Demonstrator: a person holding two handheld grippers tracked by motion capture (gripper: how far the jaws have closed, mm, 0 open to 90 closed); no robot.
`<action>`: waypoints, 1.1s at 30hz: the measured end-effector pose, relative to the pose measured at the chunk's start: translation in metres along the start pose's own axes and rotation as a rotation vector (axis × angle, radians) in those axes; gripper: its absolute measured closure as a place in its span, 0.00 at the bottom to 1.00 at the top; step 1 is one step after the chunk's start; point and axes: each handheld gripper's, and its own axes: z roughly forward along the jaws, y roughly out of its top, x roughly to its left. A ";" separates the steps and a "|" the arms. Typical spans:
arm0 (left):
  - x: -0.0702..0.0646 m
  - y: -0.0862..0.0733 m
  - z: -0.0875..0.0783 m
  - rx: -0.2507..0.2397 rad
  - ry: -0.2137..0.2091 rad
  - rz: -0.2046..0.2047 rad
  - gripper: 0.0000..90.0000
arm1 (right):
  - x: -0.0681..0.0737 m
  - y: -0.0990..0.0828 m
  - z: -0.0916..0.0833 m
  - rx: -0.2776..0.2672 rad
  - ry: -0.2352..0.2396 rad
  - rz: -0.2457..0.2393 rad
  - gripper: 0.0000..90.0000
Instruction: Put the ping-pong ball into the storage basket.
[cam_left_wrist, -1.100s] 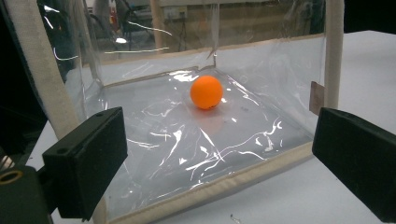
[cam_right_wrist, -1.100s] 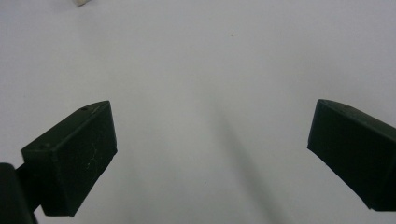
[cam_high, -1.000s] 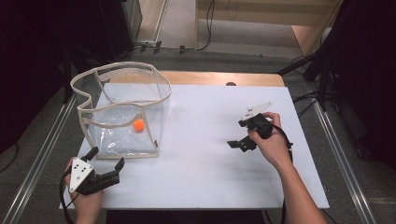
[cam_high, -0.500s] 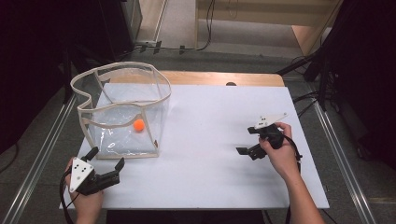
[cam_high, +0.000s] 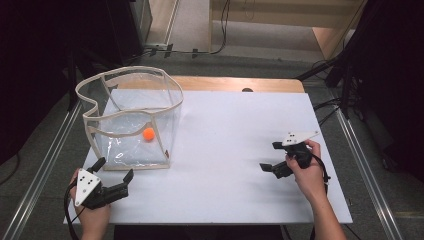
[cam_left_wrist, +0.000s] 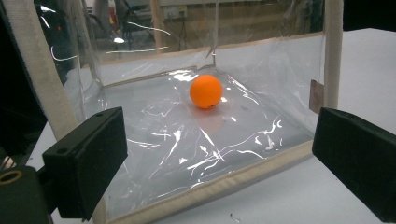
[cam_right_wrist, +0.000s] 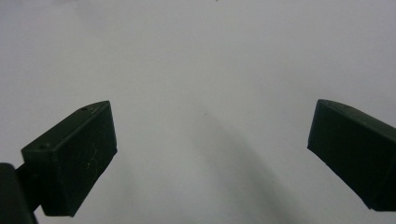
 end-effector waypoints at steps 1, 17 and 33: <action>0.000 0.000 0.000 0.000 0.000 0.000 0.04 | 0.000 -0.002 -0.001 -0.006 -0.002 0.004 0.00; 0.000 0.000 0.000 0.001 0.001 0.005 0.04 | -0.002 -0.035 -0.017 -0.078 -0.030 0.054 0.00; -0.001 0.000 0.001 0.004 0.001 0.008 0.04 | -0.006 -0.076 -0.044 -0.177 -0.059 0.116 0.00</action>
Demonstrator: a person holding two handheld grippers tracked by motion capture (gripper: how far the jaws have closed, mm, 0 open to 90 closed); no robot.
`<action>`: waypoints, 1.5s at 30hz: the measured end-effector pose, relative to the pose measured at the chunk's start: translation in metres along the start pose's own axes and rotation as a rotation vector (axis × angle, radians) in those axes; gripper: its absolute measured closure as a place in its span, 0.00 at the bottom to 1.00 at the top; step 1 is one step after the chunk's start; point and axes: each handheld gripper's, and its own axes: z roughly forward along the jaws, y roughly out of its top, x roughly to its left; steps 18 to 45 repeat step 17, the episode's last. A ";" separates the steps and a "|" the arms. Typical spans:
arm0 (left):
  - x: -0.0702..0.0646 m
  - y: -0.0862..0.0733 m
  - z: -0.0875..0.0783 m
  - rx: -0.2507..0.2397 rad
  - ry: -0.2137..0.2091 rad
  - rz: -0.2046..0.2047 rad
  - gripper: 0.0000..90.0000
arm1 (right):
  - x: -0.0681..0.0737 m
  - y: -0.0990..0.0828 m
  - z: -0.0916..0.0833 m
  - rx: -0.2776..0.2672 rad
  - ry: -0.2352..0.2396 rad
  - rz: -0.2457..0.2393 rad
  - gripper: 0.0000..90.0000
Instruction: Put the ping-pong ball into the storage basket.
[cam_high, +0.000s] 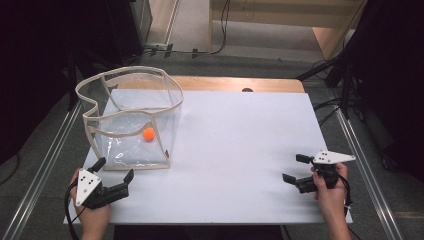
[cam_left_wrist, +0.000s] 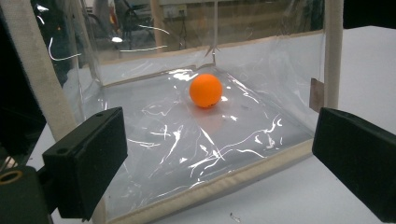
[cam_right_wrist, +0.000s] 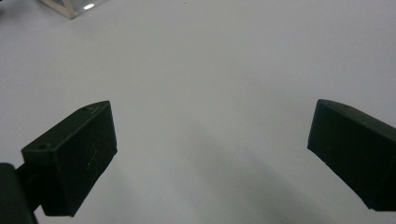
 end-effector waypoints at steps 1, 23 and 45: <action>0.000 0.000 0.000 0.000 0.000 0.002 0.04 | -0.001 -0.002 -0.002 -0.005 -0.006 -0.004 0.00; 0.000 0.000 0.001 0.006 0.000 0.004 0.04 | -0.011 -0.017 -0.020 -0.135 -0.009 0.011 0.00; 0.000 0.000 0.001 0.006 0.000 0.004 0.04 | -0.011 -0.017 -0.020 -0.135 -0.009 0.011 0.00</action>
